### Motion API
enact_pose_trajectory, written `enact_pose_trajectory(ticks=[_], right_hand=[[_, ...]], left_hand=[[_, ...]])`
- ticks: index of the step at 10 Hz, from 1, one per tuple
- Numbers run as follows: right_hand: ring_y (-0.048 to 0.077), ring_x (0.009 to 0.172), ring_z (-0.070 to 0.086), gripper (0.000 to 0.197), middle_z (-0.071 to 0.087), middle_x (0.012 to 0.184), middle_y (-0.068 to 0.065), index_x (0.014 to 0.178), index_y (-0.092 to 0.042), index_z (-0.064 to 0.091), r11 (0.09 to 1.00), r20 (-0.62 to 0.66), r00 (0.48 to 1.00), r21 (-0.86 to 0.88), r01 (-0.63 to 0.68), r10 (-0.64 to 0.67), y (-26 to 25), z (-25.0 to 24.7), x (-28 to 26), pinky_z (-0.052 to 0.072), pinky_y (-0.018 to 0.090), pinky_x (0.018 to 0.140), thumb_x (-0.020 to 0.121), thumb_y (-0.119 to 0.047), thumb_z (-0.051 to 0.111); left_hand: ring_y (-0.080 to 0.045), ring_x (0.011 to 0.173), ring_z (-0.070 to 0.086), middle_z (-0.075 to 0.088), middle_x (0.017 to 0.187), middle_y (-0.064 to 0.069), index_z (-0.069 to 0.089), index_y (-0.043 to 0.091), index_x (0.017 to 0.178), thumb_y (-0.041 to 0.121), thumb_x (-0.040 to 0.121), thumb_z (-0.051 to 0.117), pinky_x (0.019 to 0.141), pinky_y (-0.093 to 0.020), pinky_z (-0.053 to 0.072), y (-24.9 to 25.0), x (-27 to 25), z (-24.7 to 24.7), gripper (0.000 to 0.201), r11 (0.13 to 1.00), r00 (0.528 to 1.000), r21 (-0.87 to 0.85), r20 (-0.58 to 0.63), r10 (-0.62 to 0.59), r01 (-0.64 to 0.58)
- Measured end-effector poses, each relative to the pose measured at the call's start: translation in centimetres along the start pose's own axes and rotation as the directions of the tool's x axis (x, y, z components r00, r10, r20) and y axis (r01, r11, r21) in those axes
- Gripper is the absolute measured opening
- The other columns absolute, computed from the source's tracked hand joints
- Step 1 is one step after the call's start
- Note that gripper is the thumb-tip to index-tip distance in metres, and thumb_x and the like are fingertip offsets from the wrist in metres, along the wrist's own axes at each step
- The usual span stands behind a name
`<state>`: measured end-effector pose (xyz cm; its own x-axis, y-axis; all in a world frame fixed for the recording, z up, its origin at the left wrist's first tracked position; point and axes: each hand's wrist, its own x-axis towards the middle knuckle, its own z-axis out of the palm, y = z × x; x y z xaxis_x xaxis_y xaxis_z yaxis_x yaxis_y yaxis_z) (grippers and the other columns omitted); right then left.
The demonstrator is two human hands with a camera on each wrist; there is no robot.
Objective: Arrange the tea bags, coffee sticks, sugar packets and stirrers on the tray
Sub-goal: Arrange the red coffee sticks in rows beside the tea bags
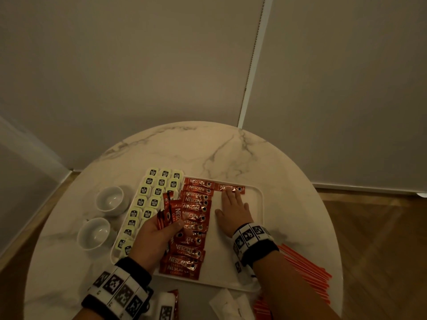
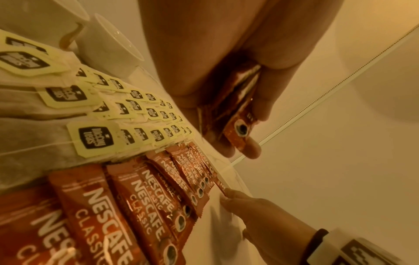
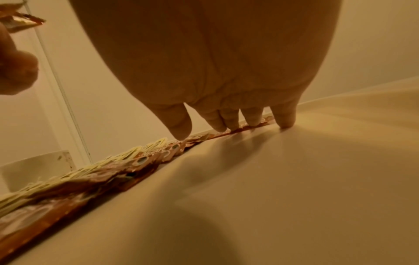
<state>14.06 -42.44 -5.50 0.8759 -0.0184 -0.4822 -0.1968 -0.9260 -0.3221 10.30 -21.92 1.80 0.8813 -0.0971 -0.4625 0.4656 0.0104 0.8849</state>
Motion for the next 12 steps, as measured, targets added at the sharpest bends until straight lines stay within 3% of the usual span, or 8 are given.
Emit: enact_pose_trajectory(ticks=[2,4,7,8,12], right_hand=[[0.024,0.148,-0.012,0.062,-0.010,0.161,0.001,0.153,-0.014,0.000,1.000,-0.006,1.000,0.029,0.007,-0.007,0.0,-0.2,0.0,0.008,0.047,0.119,0.101,-0.030,0.030],[0.026,0.147,-0.014,0.063,-0.012,0.161,0.000,0.153,-0.015,-0.001,1.000,0.014,1.000,-0.016,0.003,-0.002,-0.3,-0.1,0.0,0.008,0.049,0.119,0.101,-0.033,0.029],[0.026,0.147,-0.014,0.064,-0.012,0.161,0.000,0.153,-0.016,-0.003,0.999,0.018,1.000,-0.038,-0.008,0.008,-0.6,0.1,0.2,0.008,0.049,0.120,0.101,-0.036,0.027],[0.026,0.147,-0.014,0.064,-0.012,0.161,-0.001,0.153,-0.016,-0.003,0.999,0.014,1.000,-0.049,-0.012,0.013,-0.7,0.2,0.2,0.008,0.049,0.120,0.101,-0.036,0.027],[0.025,0.147,-0.014,0.064,-0.014,0.161,-0.002,0.153,-0.018,-0.004,0.998,0.003,1.000,-0.060,-0.013,0.013,-0.7,0.5,0.5,0.007,0.050,0.119,0.101,-0.038,0.027]], left_hand=[[-0.030,0.086,0.072,0.073,0.088,-0.019,0.065,0.007,0.100,0.008,0.088,0.060,0.078,-0.041,0.052,0.1,0.3,0.0,0.013,1.000,1.000,-0.013,0.002,-0.007,0.007],[-0.031,0.087,0.071,0.073,0.089,-0.019,0.065,0.007,0.100,0.010,0.088,0.061,0.078,-0.041,0.052,0.1,0.2,-0.1,0.013,1.000,1.000,-0.017,0.008,-0.008,0.008],[-0.034,0.089,0.071,0.073,0.090,-0.021,0.065,0.006,0.102,0.011,0.087,0.062,0.087,-0.049,0.052,-0.5,0.3,-0.9,0.016,1.000,0.999,-0.005,-0.021,-0.028,0.028],[-0.033,0.088,0.071,0.073,0.088,-0.021,0.066,0.005,0.098,0.009,0.088,0.061,0.079,-0.042,0.053,-0.4,0.0,-0.8,0.012,1.000,1.000,-0.003,-0.022,-0.015,0.015],[-0.033,0.087,0.071,0.073,0.088,-0.021,0.064,0.003,0.100,0.009,0.088,0.060,0.077,-0.040,0.052,-0.5,-0.2,-1.0,0.014,1.000,1.000,-0.010,-0.010,-0.010,0.010]])
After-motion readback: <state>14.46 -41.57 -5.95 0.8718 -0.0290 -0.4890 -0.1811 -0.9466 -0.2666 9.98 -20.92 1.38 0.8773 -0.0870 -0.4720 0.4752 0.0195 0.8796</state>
